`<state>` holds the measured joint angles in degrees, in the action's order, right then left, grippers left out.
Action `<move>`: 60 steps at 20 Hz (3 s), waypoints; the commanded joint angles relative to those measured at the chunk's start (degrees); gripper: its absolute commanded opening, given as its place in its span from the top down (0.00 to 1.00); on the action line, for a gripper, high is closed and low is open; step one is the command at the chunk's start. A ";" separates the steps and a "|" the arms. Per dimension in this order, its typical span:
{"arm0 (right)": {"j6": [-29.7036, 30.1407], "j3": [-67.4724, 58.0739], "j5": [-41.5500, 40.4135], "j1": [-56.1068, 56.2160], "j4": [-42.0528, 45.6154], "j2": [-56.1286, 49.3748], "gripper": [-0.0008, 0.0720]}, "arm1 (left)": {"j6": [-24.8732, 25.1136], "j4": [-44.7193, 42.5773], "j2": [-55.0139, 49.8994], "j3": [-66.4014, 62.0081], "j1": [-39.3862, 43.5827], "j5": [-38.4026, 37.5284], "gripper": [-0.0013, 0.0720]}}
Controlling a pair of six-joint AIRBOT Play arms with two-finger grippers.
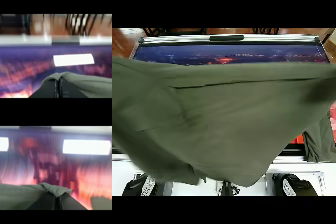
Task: Fold the shirts.
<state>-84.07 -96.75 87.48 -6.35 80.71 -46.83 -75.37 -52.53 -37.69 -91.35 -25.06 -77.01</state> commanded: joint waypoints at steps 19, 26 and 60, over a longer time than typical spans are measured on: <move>-10.01 22.49 -61.22 5.68 -2.32 -44.13 0.88 | 11.69 16.59 -53.02 19.19 18.84 46.64 0.94; -9.81 22.47 -49.11 6.10 -1.92 -44.41 0.88 | 11.96 16.50 -54.73 18.40 16.50 29.79 0.94; -10.01 22.53 -16.46 3.37 0.79 -46.77 0.45 | -2.16 -13.57 -54.71 17.22 14.73 -1.68 0.86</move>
<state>-94.11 -74.17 70.02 -2.98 82.08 -94.02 -76.79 -67.13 -92.42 -74.11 -10.83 -78.08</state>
